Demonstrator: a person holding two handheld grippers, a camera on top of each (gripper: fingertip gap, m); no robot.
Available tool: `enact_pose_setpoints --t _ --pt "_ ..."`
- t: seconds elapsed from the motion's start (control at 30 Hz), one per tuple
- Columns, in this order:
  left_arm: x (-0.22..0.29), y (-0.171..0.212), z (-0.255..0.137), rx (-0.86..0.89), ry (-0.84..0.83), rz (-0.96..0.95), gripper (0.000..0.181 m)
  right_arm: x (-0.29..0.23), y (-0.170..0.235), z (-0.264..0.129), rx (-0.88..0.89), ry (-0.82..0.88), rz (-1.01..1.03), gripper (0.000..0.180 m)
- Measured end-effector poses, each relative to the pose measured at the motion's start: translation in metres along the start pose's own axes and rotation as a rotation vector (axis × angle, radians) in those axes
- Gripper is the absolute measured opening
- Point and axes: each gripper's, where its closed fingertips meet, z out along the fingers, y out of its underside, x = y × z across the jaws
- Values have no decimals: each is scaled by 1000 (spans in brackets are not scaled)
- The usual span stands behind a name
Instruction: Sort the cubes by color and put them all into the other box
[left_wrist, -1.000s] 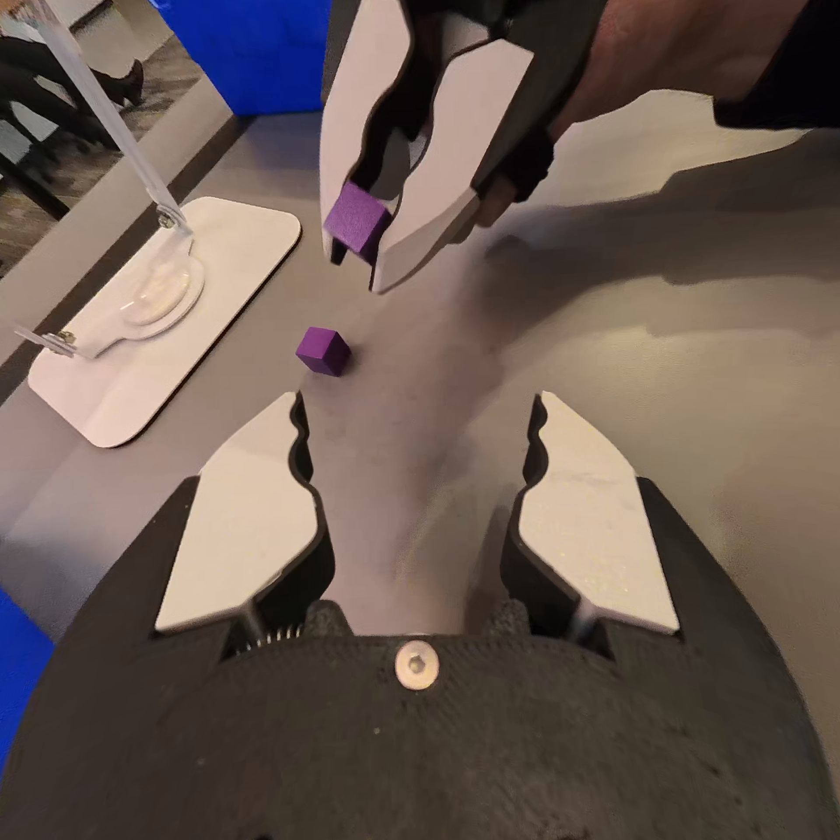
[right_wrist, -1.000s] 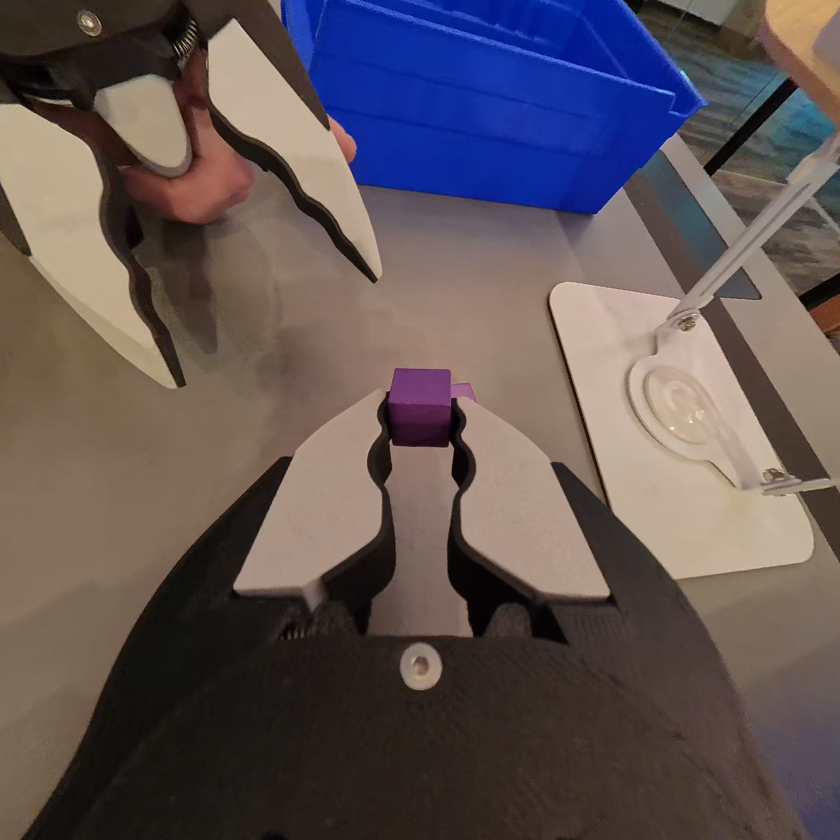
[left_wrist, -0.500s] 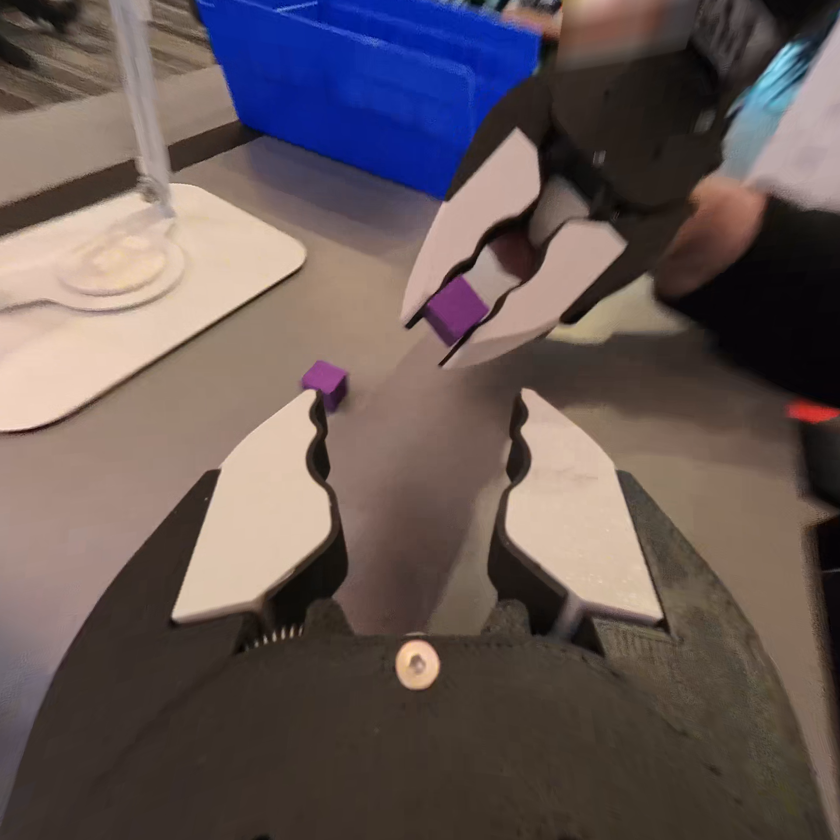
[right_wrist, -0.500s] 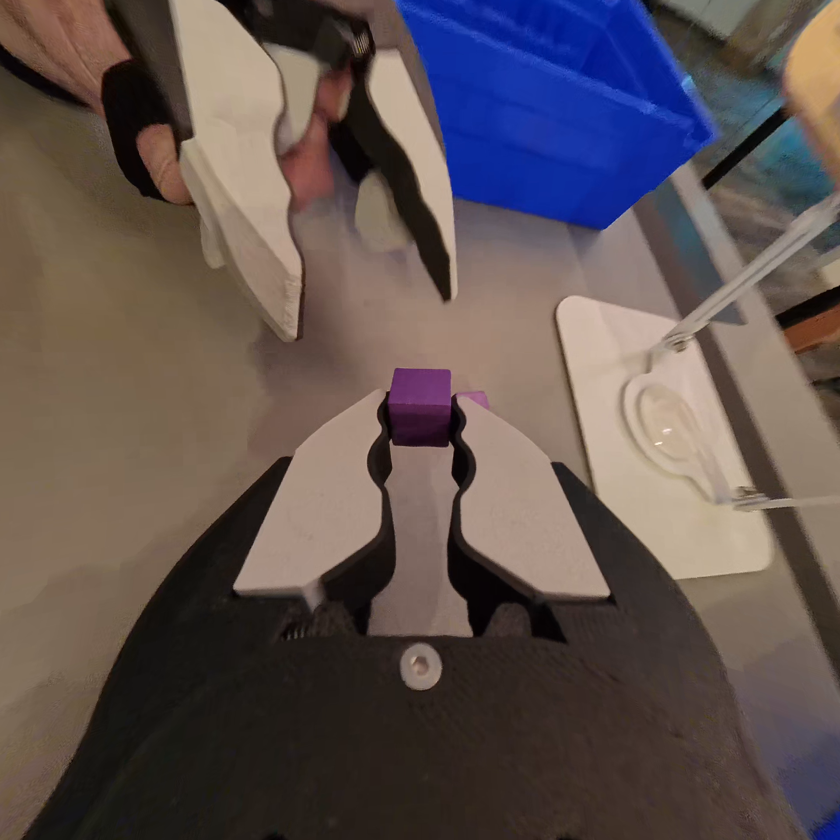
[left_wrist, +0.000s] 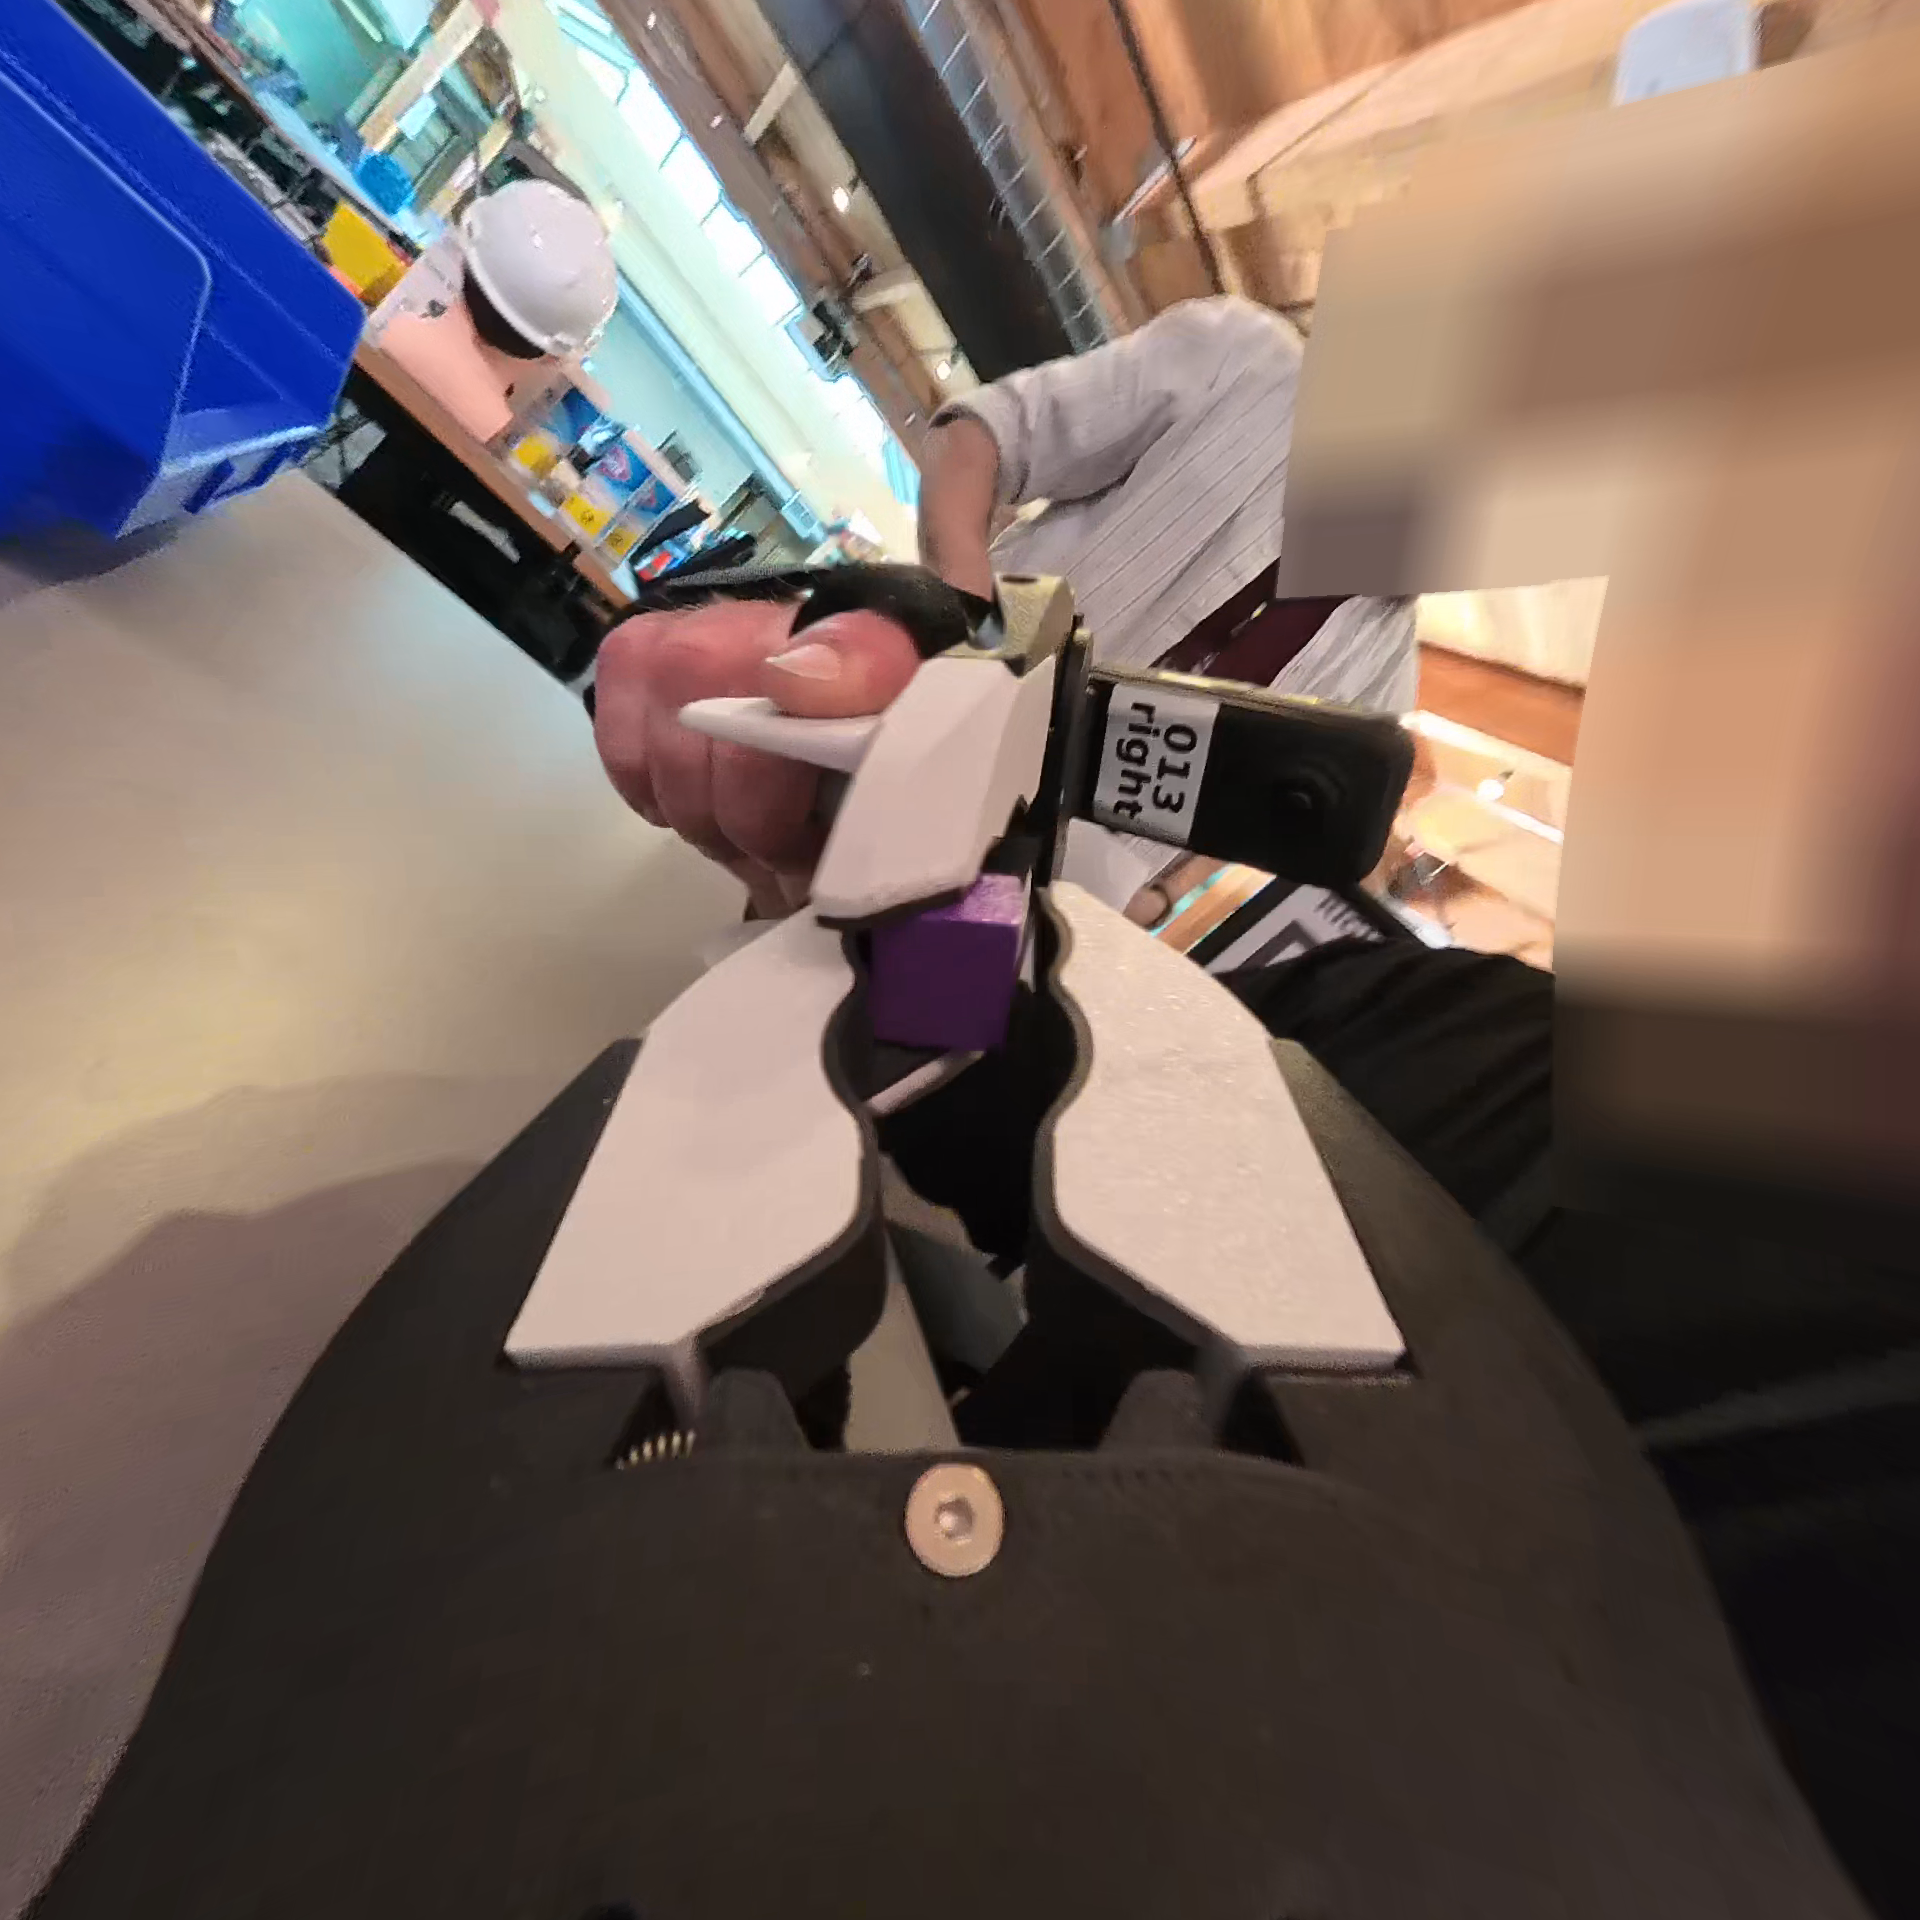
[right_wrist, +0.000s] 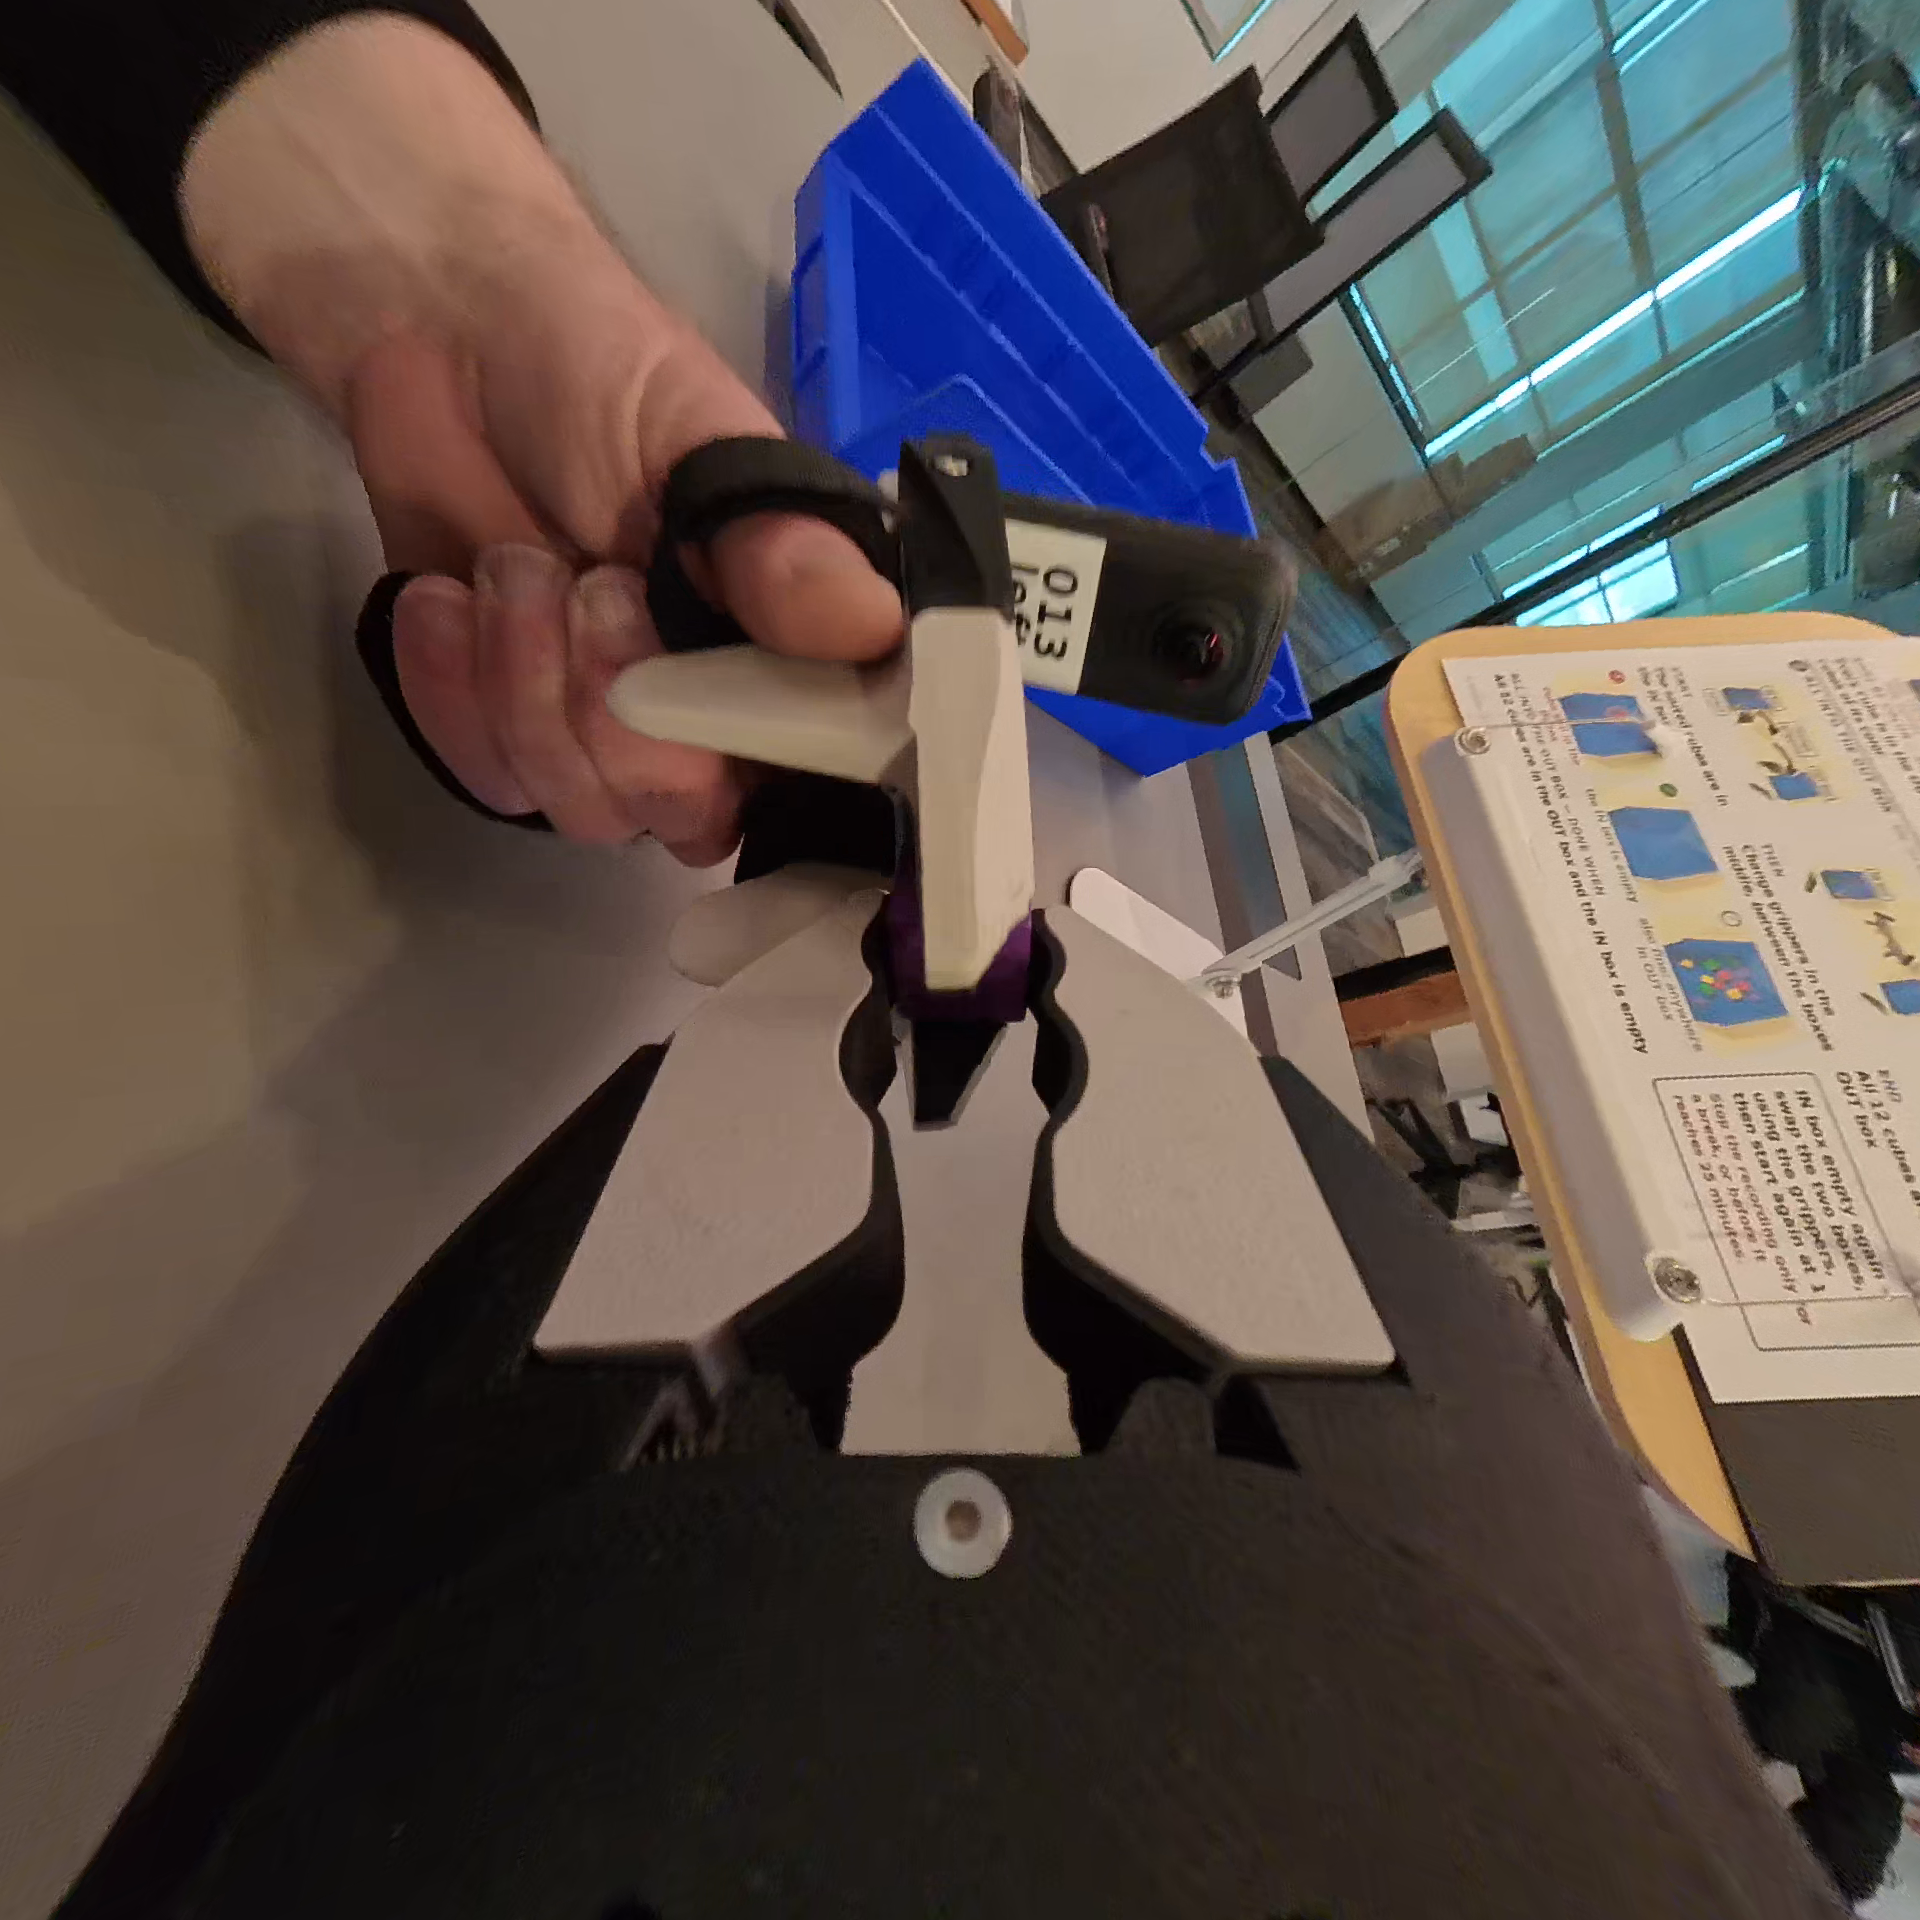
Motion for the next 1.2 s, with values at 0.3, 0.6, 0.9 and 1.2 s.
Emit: enact_pose_setpoints --t 0.3,0.6,0.9,1.2 --pt "1 6 7 -15 -25 33 23 -5 -3 -7 54 -26 27 23" --pt "-13 3 -15 -24 -199 146 22 1 3 -13 15 22 78 35" --pt "-29 -14 -47 -58 -509 419 22 24 39 -35 -18 234 343 26" --pt "-34 -20 -53 -87 -659 552 22 72 66 -96 -50 560 574 28"
